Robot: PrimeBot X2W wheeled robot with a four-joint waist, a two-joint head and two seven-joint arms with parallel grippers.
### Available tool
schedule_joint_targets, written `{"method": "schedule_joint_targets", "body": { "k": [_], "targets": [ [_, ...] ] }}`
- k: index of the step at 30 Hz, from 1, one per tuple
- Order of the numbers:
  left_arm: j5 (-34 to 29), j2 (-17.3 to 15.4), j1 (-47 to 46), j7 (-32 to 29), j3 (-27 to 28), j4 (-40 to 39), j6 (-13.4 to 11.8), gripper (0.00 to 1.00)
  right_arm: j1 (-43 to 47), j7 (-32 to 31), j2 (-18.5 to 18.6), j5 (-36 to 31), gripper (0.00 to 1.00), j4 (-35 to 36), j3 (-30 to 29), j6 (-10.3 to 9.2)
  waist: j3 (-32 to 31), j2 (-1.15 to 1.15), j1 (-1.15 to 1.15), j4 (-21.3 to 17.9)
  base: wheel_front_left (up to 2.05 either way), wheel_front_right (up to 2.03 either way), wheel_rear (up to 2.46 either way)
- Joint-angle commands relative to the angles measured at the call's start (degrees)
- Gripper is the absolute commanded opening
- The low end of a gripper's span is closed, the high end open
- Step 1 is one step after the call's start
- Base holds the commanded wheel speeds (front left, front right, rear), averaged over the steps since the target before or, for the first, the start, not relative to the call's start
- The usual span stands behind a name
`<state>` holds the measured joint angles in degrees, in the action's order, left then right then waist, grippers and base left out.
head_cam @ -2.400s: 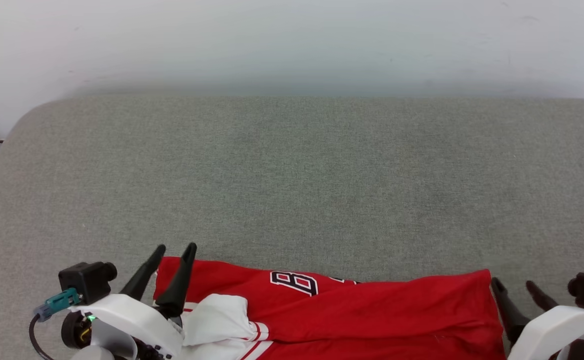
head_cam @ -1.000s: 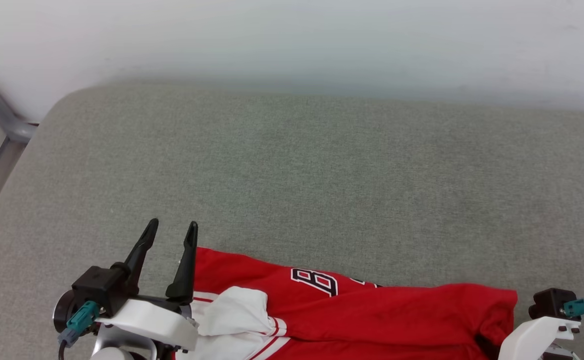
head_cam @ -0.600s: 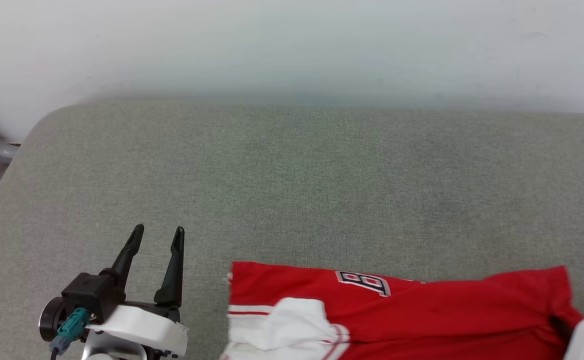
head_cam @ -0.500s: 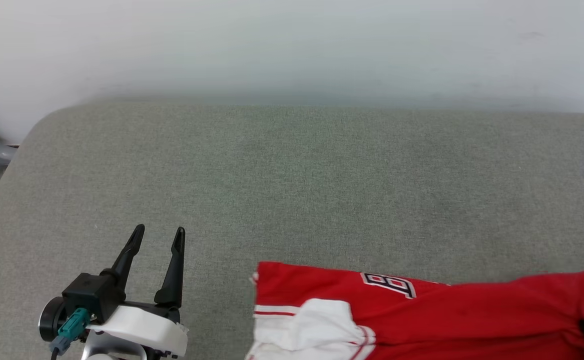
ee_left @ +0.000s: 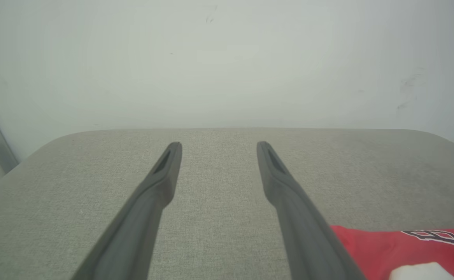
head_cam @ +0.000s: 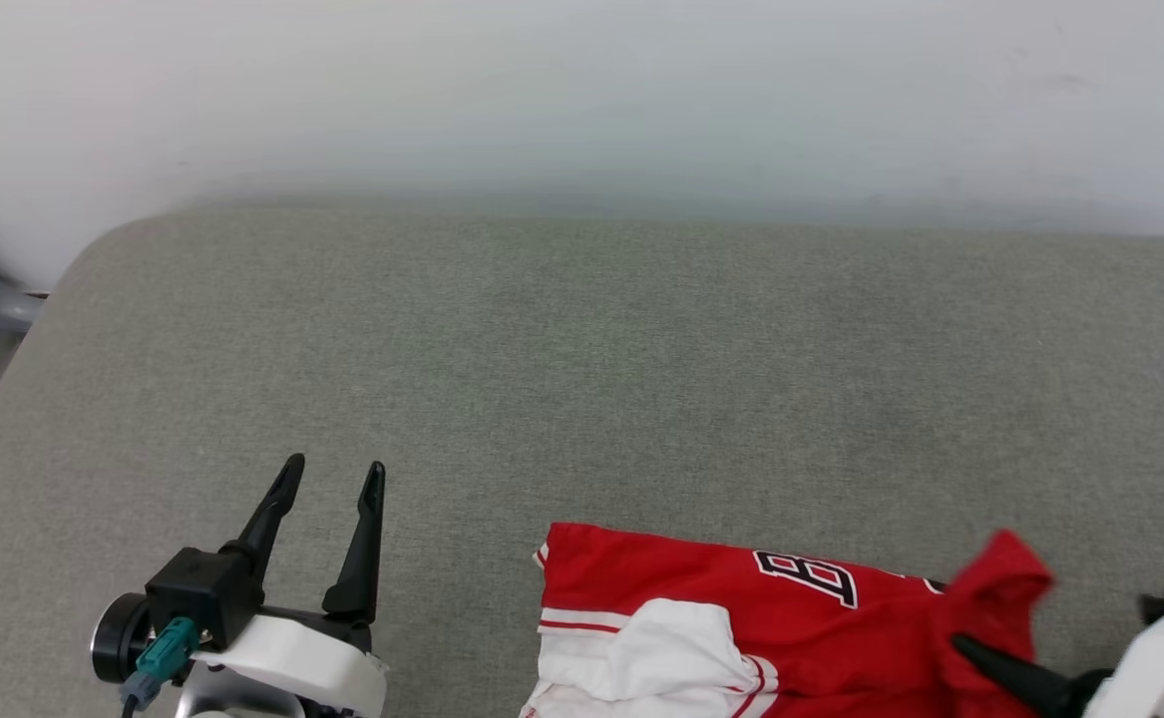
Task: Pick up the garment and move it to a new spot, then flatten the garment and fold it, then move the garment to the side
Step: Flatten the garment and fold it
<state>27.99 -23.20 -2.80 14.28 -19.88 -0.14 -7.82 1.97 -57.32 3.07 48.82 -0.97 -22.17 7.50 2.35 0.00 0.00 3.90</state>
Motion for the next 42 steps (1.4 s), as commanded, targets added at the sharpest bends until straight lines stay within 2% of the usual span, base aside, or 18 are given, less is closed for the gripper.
{"method": "schedule_joint_targets", "body": {
  "k": [1,5,11,17,21,22,23,24,28,35,39,42],
  "targets": [
    [0.2,0.1,-0.1,-0.2,-0.3,-0.1,0.0,1.00,0.3,0.2,-0.3,5.8,0.00,-1.1,2.7,-0.02,0.0,0.00,0.00,0.7,0.00,0.00,0.00],
    [0.4,0.6,-1.1,-0.9,-1.0,0.1,0.2,1.00,-0.2,2.7,-0.2,15.0,0.00,-3.2,10.0,-0.02,0.3,0.00,0.00,1.9,0.00,0.00,0.00],
    [0.6,1.2,-3.0,-1.1,-1.8,0.9,1.1,1.00,-4.0,8.5,-0.2,22.0,0.00,-7.2,23.1,-0.02,1.9,0.00,0.00,4.0,0.00,0.00,0.00],
    [0.8,2.1,-5.3,-0.6,-2.4,2.0,2.1,1.00,-8.8,15.1,-0.2,24.6,0.00,-11.6,34.2,-0.02,4.4,0.00,0.00,6.2,0.00,0.00,0.00],
    [0.8,2.7,-6.2,-0.1,-2.2,3.0,2.6,1.00,-11.2,19.1,-0.2,22.5,0.00,-15.7,38.0,-0.02,5.8,0.00,0.00,7.0,0.00,0.00,0.00],
    [0.9,2.9,-6.4,0.0,-2.1,3.2,2.8,1.00,-11.6,19.9,-0.2,22.1,0.11,-16.6,38.6,-0.02,6.0,0.00,0.00,7.1,0.00,0.00,0.00],
    [0.9,3.0,-6.5,0.1,-2.0,3.4,2.8,1.00,-12.0,20.7,-0.2,21.8,0.45,-17.3,39.1,-0.02,6.1,0.00,0.00,7.2,0.00,0.00,0.00],
    [0.8,3.1,-6.6,0.2,-2.0,3.6,3.0,1.00,-12.2,21.4,-0.2,21.7,1.00,-17.8,39.4,-0.02,6.3,0.00,0.00,7.2,0.00,0.00,0.00],
    [0.6,3.3,-6.7,0.6,-1.7,4.6,3.2,1.00,-12.7,22.9,-0.2,22.4,1.00,-17.4,41.3,-0.02,6.1,0.00,0.00,6.8,0.00,0.00,0.00],
    [0.4,3.3,-6.3,0.7,-1.4,5.4,3.6,1.00,-12.2,25.7,1.0,18.1,1.00,-9.7,44.8,-0.02,4.5,0.00,0.00,5.2,0.00,0.00,0.00],
    [0.3,3.2,-5.6,0.7,-1.2,5.5,3.2,1.00,-11.0,29.6,3.8,11.1,1.00,-5.2,45.5,-0.02,3.5,0.00,0.00,4.0,0.00,0.00,0.00],
    [0.3,3.0,-4.9,0.8,-1.0,5.5,2.8,1.00,-10.4,34.3,5.5,2.8,1.00,-4.0,42.9,-0.02,2.8,0.00,0.00,3.1,0.00,0.00,0.00]
  ]
}}
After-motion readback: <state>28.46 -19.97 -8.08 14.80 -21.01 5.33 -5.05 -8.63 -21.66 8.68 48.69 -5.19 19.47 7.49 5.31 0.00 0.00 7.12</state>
